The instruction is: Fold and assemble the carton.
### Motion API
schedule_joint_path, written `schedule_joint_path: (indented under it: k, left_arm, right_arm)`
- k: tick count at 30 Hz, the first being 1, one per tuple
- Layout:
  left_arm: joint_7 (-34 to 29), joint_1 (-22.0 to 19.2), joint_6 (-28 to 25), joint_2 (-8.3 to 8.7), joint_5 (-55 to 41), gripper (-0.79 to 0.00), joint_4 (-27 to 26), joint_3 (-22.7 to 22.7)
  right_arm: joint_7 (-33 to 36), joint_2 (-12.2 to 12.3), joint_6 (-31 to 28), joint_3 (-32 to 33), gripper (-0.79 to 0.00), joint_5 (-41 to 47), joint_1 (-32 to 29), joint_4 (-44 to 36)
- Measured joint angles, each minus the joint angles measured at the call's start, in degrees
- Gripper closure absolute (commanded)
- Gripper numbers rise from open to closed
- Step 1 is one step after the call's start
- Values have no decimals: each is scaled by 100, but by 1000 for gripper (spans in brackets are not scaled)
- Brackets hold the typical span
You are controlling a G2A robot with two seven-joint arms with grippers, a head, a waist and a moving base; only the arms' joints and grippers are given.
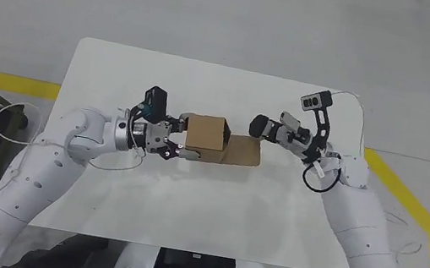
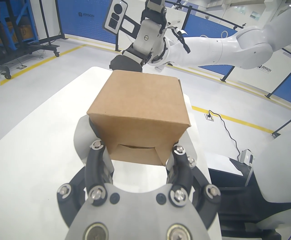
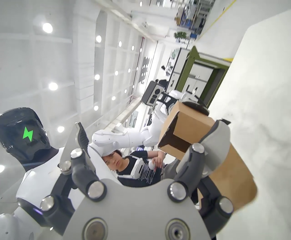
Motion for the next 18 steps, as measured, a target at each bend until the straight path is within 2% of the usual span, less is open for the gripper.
schedule_joint_path:
  k: [5, 7, 12, 18]
  left_arm:
    - [88, 37, 20, 8, -6, -372, -61, -134]
    - [121, 51, 25, 12, -15, -372, -89, -188]
    - [176, 82, 40, 19, -47, -376, -178, -308]
    - [254, 106, 115, 8, -75, -376, -245, -372]
  right_arm:
    - [-866, 167, 723, 520, -785, -528, -460, -412]
    - [-1019, 203, 1050, 584, -785, -681, -588, -548]
    - [-1035, 237, 1800, 470, -785, -971, -734, -681]
    - [-865, 186, 2059, 238, -785, -739, -681, -436]
